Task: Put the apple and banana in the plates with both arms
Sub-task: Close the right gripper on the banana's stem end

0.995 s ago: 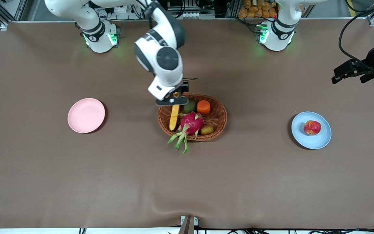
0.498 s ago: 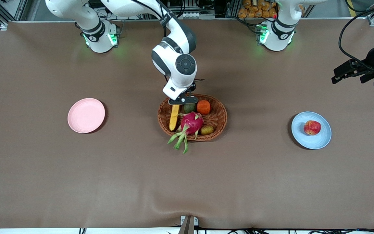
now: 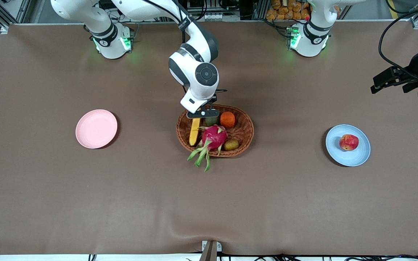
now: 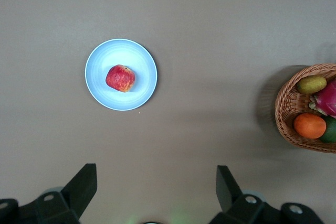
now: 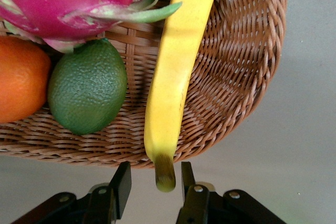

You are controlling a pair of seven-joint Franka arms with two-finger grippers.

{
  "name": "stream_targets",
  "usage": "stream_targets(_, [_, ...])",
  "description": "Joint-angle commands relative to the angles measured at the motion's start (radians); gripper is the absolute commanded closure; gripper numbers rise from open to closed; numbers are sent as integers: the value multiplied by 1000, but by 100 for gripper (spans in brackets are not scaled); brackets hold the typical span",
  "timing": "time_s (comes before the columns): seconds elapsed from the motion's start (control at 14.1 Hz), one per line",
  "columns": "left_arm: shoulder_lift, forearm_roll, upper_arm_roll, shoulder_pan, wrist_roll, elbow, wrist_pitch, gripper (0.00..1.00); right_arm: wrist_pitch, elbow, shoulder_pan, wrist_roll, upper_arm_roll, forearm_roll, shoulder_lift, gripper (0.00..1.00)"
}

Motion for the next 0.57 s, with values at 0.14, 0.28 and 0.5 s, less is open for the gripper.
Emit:
stream_targets(0.14, [10, 17, -4, 4, 17, 15, -15, 0, -9, 7, 1, 8, -3, 9, 18, 67])
stream_targets(0.28, [10, 17, -4, 4, 17, 17, -15, 0, -13, 8, -1, 8, -3, 9, 18, 81])
stream_targets(0.5, [10, 17, -4, 2, 15, 17, -15, 0, -15, 10, -2, 10, -7, 9, 12, 100])
